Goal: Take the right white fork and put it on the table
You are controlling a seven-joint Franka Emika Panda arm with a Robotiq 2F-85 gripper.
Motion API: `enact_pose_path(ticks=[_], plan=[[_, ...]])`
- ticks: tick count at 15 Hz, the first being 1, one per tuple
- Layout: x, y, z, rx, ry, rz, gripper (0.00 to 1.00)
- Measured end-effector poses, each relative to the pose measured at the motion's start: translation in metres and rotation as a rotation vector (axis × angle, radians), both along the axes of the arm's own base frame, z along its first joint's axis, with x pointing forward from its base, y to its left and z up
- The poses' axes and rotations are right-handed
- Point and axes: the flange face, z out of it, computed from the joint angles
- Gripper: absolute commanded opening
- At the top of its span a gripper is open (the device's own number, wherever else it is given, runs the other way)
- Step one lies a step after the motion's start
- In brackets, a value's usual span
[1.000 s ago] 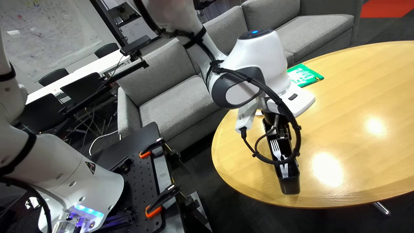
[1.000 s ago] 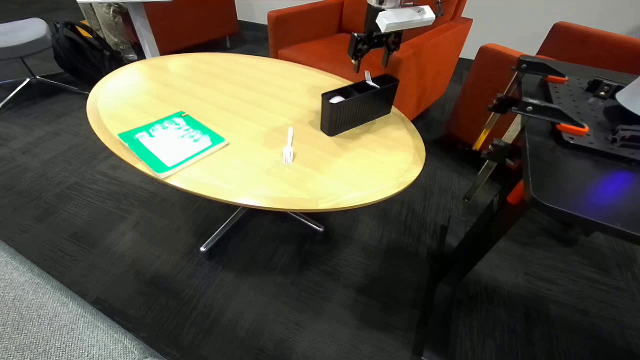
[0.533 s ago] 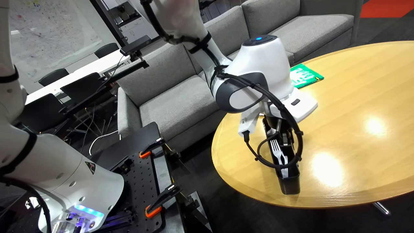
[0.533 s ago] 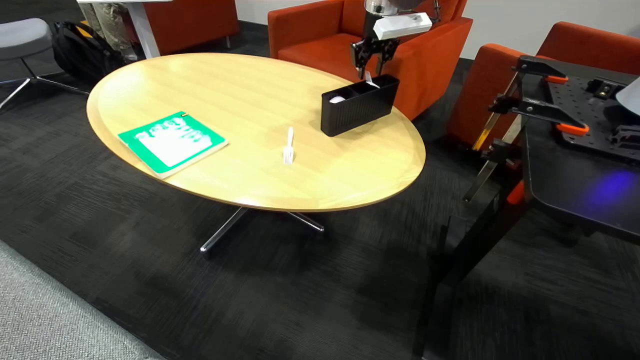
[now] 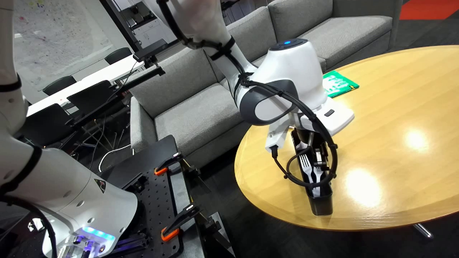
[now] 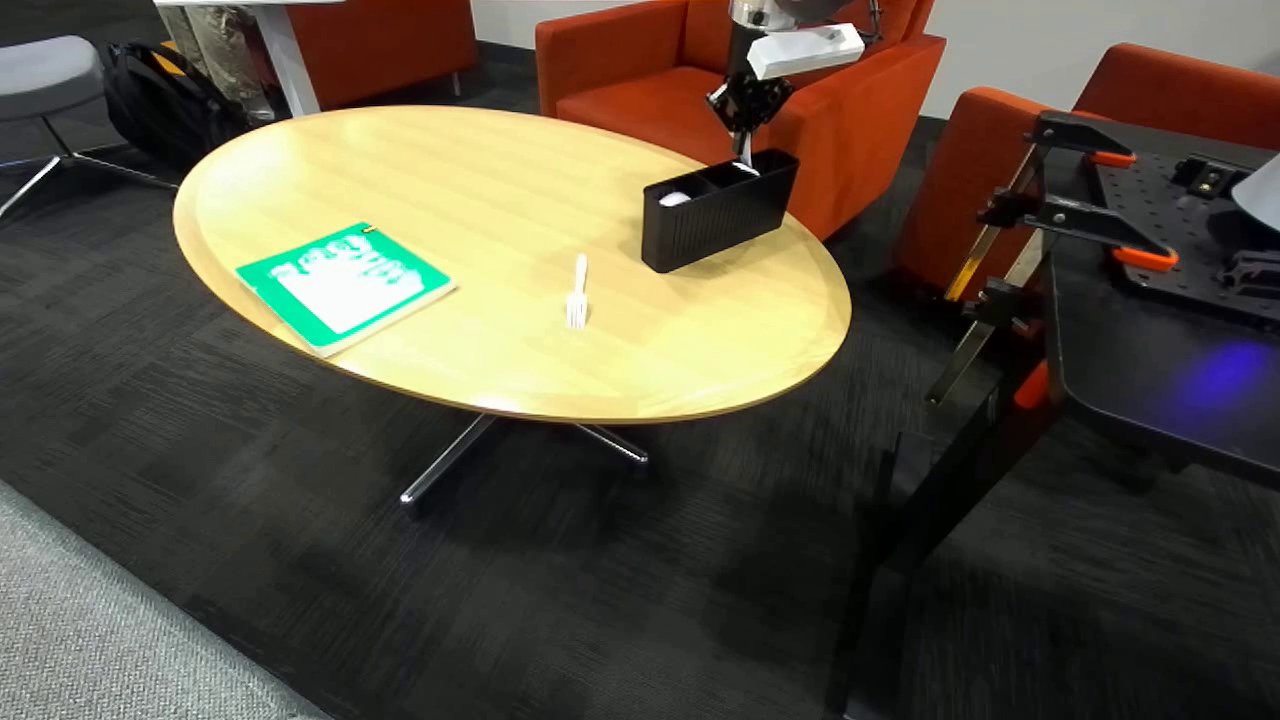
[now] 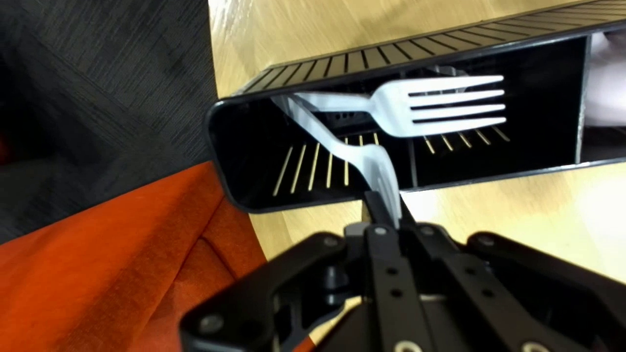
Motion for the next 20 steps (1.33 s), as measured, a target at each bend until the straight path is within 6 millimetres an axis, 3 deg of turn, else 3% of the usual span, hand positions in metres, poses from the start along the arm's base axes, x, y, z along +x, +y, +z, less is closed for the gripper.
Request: enact_pose_path(ticks=[6,9,16,20], plan=[[0.005,0.000,0.024,-0.035,-0.025,0.012,0.01],[0.003,0.005,0.057,-0.028,-0.059,0.011,0.01],[-0.016,0.023,0.159,-0.021,-0.162,0.066,0.01],[-0.023,0.062,0.194,-0.008,-0.186,0.191,0.01]])
